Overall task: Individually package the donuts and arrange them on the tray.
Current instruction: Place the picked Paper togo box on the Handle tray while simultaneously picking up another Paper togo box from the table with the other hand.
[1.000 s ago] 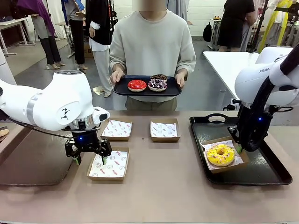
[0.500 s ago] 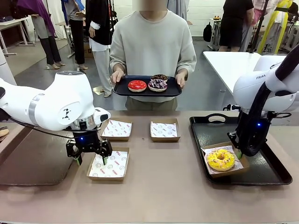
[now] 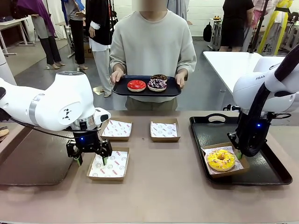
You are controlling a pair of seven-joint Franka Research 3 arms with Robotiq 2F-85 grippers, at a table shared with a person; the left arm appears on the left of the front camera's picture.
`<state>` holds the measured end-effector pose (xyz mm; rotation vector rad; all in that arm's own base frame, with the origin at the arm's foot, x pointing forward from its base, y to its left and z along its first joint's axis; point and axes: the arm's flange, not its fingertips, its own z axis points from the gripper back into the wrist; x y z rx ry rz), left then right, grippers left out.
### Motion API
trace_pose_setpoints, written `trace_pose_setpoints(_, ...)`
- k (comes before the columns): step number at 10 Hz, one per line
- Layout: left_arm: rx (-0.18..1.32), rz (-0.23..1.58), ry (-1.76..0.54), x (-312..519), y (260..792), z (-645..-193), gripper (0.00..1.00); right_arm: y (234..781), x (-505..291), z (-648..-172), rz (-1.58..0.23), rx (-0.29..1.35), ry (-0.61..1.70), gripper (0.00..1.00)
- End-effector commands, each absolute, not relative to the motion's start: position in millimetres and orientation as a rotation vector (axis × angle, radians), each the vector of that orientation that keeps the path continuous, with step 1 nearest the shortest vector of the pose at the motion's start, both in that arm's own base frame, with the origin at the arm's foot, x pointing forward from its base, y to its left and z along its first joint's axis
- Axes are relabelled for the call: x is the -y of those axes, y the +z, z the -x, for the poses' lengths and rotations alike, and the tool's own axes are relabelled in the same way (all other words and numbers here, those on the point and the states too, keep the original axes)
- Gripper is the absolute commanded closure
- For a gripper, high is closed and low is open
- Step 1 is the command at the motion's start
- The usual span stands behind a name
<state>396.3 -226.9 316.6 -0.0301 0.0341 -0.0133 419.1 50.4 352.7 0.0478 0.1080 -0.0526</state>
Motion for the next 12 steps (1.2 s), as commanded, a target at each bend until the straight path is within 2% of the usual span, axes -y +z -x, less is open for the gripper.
trace_pose_setpoints(1,-0.018,0.041,-0.015,230.0,317.2,-400.8,0.6,350.2,-48.3,-419.6,-0.066,-0.098,-0.044,0.39)
trace_pose_setpoints(2,-0.013,0.051,-0.016,229.7,320.2,-400.1,1.0,350.5,-48.1,-419.9,-0.069,-0.098,-0.046,0.01)
trace_pose_setpoints(3,-0.007,0.059,-0.014,229.7,322.8,-399.9,0.66,350.9,-48.0,-420.0,-0.069,-0.099,-0.047,0.0)
trace_pose_setpoints(4,-0.006,0.065,-0.014,229.6,324.0,-399.5,1.0,351.0,-48.2,-420.1,-0.071,-0.1,-0.047,0.0)
trace_pose_setpoints(5,-0.008,0.066,-0.014,229.0,324.6,-399.4,1.0,351.5,-48.3,-420.3,-0.072,-0.101,-0.046,0.0)
trace_pose_setpoints(6,-0.012,0.07,-0.014,228.6,325.1,-399.3,1.0,352.0,-48.3,-420.5,-0.073,-0.099,-0.048,0.04)
trace_pose_setpoints(7,-0.015,0.072,-0.011,228.3,324.9,-399.5,1.0,352.0,-48.0,-420.5,-0.077,-0.099,-0.051,0.0)
trace_pose_setpoints(12,-0.029,0.071,-0.005,227.1,326.6,-400.4,1.0,359.7,-46.0,-418.3,-0.085,-0.091,-0.063,0.0)
